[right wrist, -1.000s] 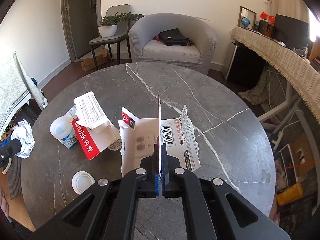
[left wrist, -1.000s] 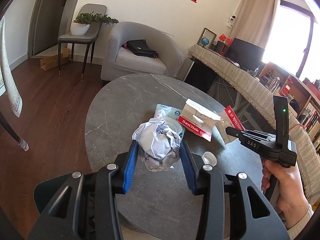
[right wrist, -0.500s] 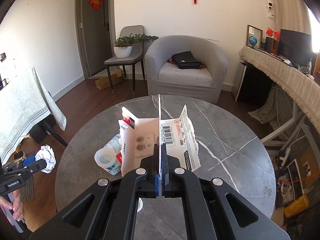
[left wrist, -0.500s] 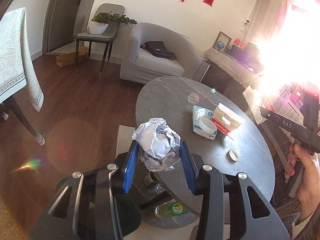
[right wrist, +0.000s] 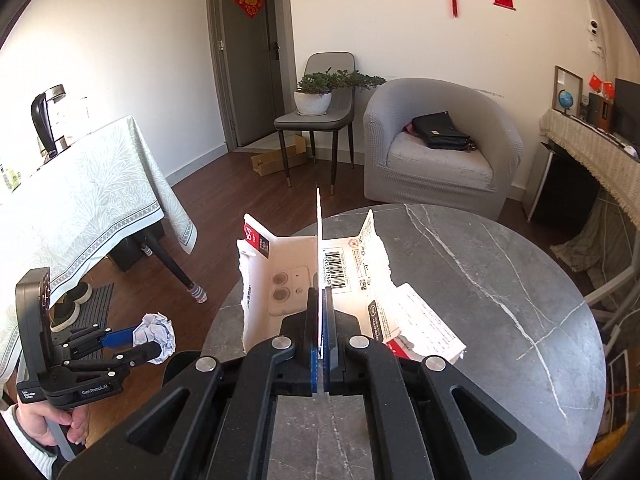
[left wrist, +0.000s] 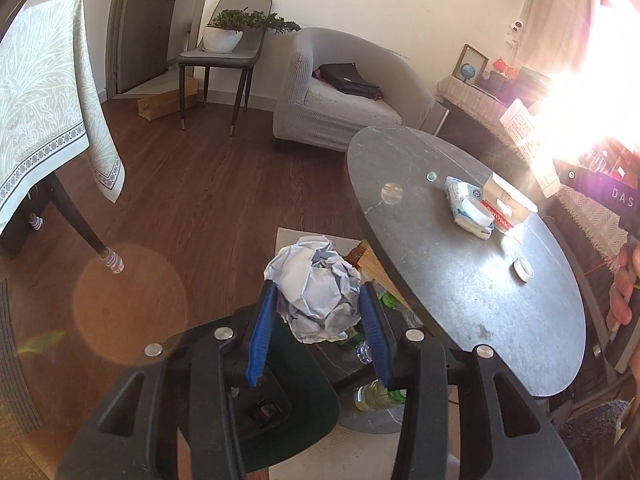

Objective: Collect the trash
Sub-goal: 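Drop the paper ball into the green bin with the left gripper while the right carries the card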

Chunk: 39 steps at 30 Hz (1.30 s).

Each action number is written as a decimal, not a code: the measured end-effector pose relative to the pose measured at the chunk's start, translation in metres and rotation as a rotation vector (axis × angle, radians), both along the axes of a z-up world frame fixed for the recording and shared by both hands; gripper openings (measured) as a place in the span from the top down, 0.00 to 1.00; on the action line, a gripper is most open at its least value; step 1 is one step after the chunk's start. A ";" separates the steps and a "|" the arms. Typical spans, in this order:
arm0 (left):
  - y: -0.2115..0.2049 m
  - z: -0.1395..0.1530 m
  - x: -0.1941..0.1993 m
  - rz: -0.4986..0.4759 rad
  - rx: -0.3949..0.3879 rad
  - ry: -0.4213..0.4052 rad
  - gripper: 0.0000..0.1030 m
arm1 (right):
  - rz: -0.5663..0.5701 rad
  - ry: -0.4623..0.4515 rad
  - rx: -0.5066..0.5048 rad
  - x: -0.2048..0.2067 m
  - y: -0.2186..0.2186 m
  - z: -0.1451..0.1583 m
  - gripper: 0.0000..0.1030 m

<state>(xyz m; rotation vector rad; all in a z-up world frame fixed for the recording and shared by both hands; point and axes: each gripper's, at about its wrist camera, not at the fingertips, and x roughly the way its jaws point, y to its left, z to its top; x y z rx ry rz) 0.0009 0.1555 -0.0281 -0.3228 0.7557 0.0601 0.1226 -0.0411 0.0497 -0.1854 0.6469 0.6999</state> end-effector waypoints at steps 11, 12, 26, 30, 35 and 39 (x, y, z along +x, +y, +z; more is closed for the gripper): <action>0.033 -0.028 -0.020 0.039 0.025 0.085 0.56 | 0.151 0.059 0.007 -0.022 0.052 -0.007 0.99; 0.035 -0.031 -0.021 0.043 0.027 0.095 0.56 | 0.164 0.064 0.007 -0.023 0.057 -0.008 0.99; 0.050 -0.089 -0.034 0.047 -0.004 0.250 0.57 | 0.319 0.125 -0.026 -0.056 0.114 -0.022 0.99; 0.049 -0.106 -0.036 0.026 -0.012 0.305 0.57 | 0.343 0.142 -0.033 -0.061 0.124 -0.027 0.99; 0.051 -0.122 -0.038 0.003 -0.017 0.355 0.54 | 0.374 0.172 -0.063 -0.068 0.143 -0.041 0.99; 0.057 -0.122 -0.043 0.011 -0.018 0.355 0.51 | 0.392 0.195 -0.097 -0.073 0.158 -0.055 0.99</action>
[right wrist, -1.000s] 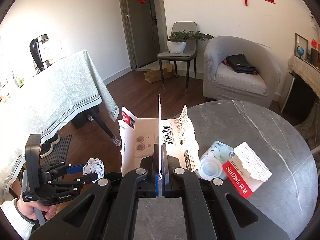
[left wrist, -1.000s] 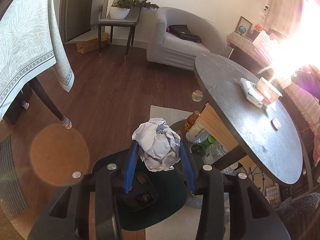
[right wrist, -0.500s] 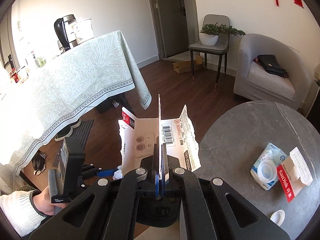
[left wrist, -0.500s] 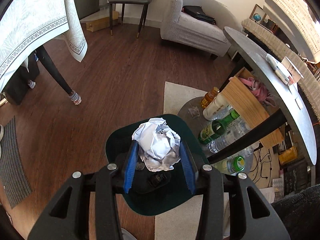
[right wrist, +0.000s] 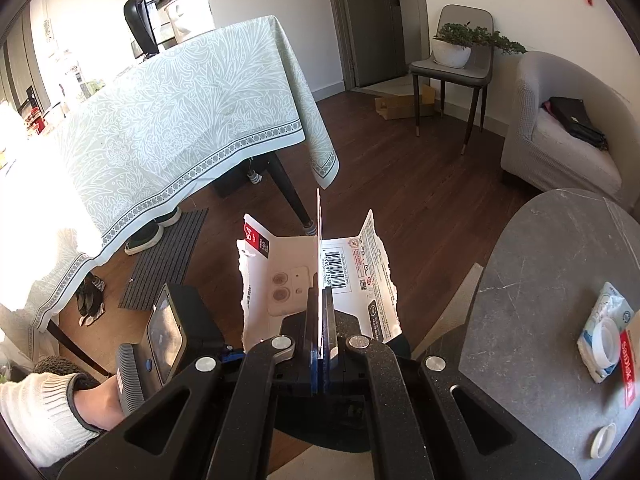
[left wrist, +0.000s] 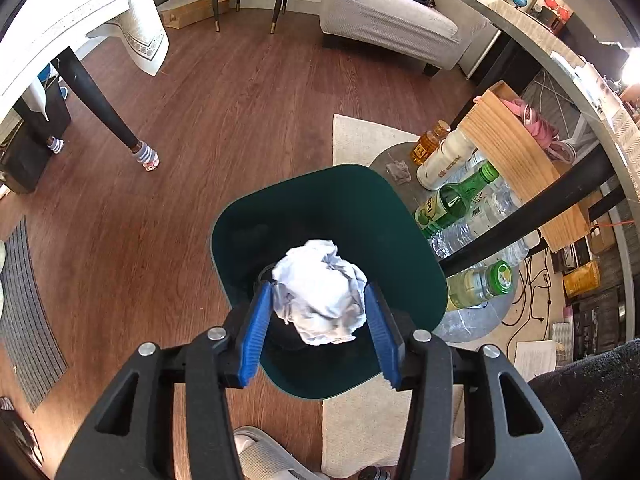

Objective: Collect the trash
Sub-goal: 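Drop the paper ball into the green bin with the left gripper while the right carries the card, then lower the white card insert into the green bin and open the right gripper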

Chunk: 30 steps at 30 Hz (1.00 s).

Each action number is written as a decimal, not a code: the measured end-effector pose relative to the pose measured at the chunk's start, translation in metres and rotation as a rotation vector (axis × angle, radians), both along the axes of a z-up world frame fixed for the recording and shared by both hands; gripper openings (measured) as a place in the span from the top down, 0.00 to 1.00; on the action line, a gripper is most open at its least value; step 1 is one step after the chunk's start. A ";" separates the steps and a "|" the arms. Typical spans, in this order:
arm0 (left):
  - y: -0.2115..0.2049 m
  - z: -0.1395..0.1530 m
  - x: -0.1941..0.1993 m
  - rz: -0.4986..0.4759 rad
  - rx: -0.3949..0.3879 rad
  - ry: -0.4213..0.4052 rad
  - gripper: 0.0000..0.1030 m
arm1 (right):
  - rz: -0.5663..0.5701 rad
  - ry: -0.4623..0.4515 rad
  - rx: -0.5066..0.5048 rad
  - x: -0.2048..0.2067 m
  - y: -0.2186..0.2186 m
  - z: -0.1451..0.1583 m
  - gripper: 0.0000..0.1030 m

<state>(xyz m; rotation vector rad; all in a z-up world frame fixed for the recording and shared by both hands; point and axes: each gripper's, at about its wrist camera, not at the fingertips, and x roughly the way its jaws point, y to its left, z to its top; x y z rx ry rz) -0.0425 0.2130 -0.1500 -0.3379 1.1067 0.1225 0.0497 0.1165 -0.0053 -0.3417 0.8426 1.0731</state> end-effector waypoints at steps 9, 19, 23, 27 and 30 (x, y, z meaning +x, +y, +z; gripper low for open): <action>0.019 0.019 -0.015 0.050 -0.015 -0.074 0.50 | 0.028 0.016 -0.085 -0.007 0.027 -0.034 0.99; 0.046 0.052 -0.037 0.127 -0.022 -0.194 0.64 | 0.034 0.039 -0.187 -0.008 0.050 -0.076 0.99; 0.055 0.071 -0.042 0.158 -0.019 -0.249 0.68 | 0.042 0.061 -0.237 -0.007 0.051 -0.102 0.99; 0.058 0.094 -0.043 0.172 -0.016 -0.307 0.70 | 0.054 0.077 -0.292 -0.008 0.051 -0.127 0.99; 0.055 0.106 -0.040 0.159 -0.016 -0.335 0.71 | 0.062 0.098 -0.337 -0.008 0.049 -0.148 0.99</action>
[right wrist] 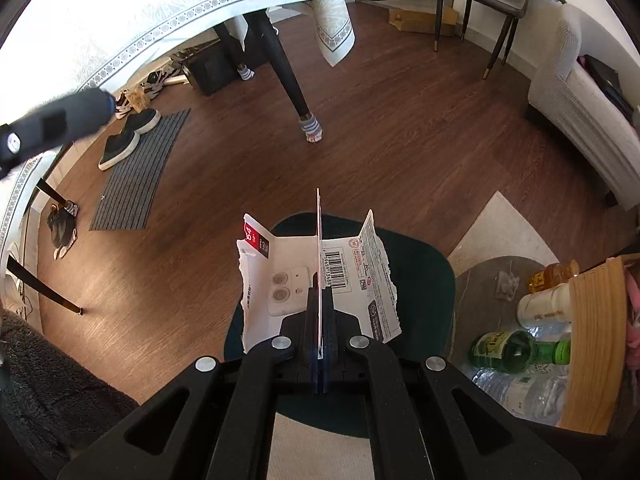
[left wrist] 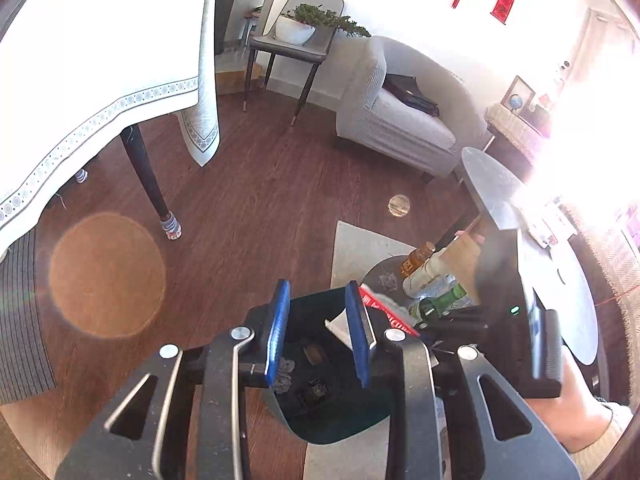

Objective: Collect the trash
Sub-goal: 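Lower the white card insert into the green bin and open the right gripper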

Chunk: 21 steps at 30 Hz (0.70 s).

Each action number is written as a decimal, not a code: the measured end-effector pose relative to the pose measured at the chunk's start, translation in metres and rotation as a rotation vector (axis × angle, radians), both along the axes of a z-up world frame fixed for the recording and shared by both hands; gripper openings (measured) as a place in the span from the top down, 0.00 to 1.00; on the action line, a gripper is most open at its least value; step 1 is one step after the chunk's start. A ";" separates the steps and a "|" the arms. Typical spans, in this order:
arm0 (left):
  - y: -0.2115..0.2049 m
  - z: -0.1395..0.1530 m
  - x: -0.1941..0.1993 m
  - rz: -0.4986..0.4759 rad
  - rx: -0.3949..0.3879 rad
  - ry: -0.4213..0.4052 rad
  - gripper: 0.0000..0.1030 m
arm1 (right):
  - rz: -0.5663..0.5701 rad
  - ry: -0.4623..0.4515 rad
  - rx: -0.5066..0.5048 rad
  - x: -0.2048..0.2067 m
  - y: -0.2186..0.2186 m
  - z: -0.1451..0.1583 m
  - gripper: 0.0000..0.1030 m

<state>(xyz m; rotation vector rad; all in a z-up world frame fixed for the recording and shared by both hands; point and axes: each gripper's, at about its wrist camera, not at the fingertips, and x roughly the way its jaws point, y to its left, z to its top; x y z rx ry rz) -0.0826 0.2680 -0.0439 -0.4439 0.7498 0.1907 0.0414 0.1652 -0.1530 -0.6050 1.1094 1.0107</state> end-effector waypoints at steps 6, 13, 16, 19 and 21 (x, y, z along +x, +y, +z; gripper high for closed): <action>-0.008 0.018 0.003 -0.012 -0.001 -0.050 0.72 | 0.027 0.024 -0.080 -0.004 -0.005 -0.028 0.98; -0.009 0.032 0.006 -0.004 -0.017 -0.096 0.72 | 0.039 0.024 -0.160 -0.003 -0.012 -0.047 0.97; -0.008 0.034 0.007 0.004 -0.015 -0.103 0.72 | 0.047 0.016 -0.209 -0.005 -0.018 -0.059 0.97; -0.007 0.036 0.009 0.008 -0.027 -0.116 0.72 | 0.052 0.000 -0.240 -0.007 -0.022 -0.065 0.93; -0.006 0.039 0.009 0.017 -0.029 -0.125 0.72 | 0.056 -0.003 -0.234 -0.007 -0.026 -0.065 0.73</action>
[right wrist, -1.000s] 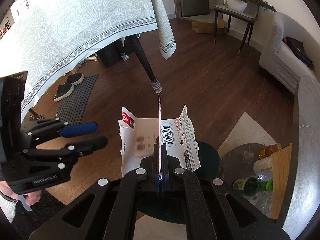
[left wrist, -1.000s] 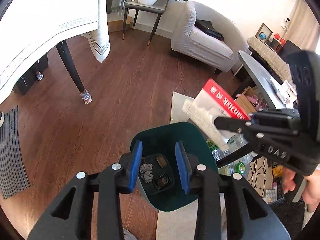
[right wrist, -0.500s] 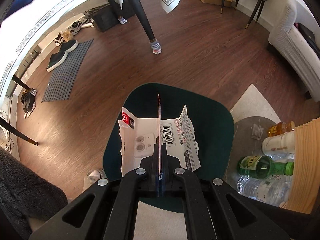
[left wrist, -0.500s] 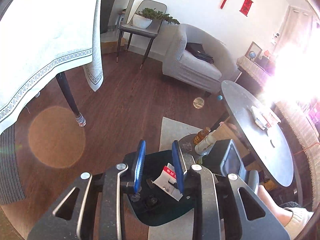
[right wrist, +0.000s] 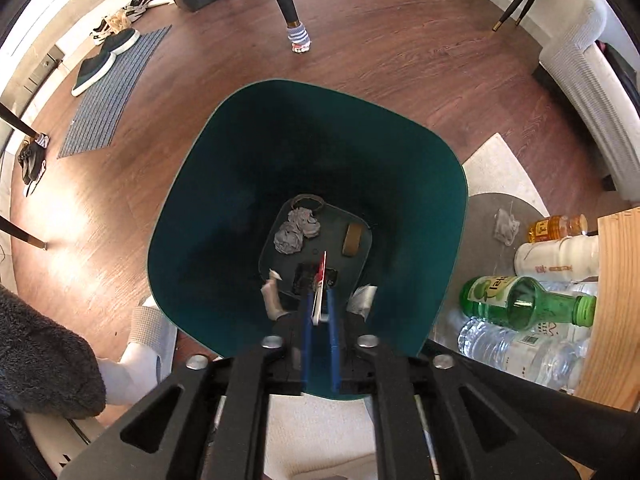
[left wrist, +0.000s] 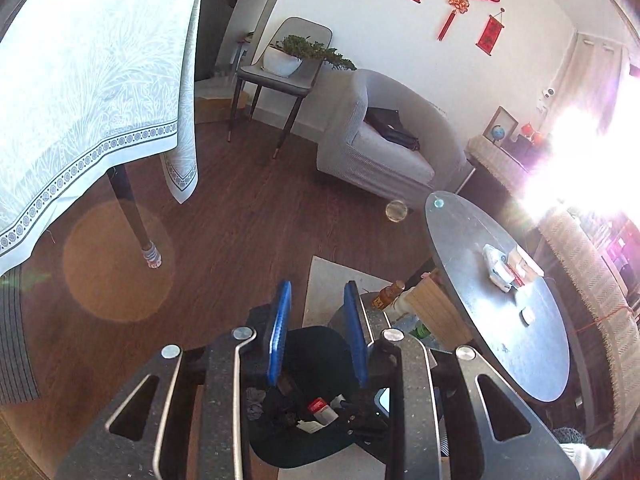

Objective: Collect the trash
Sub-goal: 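Lower the white card insert into the green bin and open the right gripper, then move both open grippers back over the table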

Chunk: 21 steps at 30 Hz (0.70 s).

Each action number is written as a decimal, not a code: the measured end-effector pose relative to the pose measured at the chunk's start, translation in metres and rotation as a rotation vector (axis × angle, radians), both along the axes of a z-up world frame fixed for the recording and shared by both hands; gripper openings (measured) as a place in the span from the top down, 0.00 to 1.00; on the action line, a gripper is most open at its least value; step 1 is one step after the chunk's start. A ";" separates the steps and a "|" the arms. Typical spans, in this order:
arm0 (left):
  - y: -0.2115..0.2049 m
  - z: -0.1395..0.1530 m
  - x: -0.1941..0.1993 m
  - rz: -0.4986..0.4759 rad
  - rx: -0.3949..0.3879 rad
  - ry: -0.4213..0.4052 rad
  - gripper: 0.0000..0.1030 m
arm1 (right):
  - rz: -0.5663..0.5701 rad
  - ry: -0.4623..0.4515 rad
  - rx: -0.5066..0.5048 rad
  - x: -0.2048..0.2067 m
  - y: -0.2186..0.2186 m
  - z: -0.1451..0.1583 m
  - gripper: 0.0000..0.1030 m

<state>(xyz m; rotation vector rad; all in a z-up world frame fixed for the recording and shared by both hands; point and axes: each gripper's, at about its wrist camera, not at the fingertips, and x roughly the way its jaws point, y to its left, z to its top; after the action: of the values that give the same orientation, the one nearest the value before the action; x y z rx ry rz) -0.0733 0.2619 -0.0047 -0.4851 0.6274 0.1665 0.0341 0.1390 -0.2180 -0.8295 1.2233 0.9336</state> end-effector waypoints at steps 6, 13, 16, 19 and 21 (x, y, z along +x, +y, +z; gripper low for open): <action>-0.001 0.007 0.003 0.014 -0.014 -0.026 0.72 | 0.027 -0.008 0.056 -0.004 -0.009 0.018 0.68; -0.006 0.010 0.009 0.017 -0.019 -0.037 0.72 | 0.069 -0.048 0.180 -0.020 -0.008 0.066 0.68; -0.009 0.011 0.011 0.018 -0.015 -0.039 0.72 | 0.087 -0.055 0.238 -0.027 -0.011 0.090 0.68; -0.011 0.013 0.013 0.020 -0.007 -0.043 0.72 | 0.103 -0.069 0.287 -0.032 -0.013 0.111 0.68; -0.012 0.014 0.014 0.017 0.003 -0.046 0.72 | 0.108 -0.079 0.322 -0.034 -0.017 0.126 0.68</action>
<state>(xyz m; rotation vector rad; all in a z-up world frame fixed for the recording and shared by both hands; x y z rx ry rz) -0.0590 0.2502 0.0094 -0.4906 0.5783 0.1720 0.0004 0.1220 -0.0918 -0.6722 0.9353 1.1391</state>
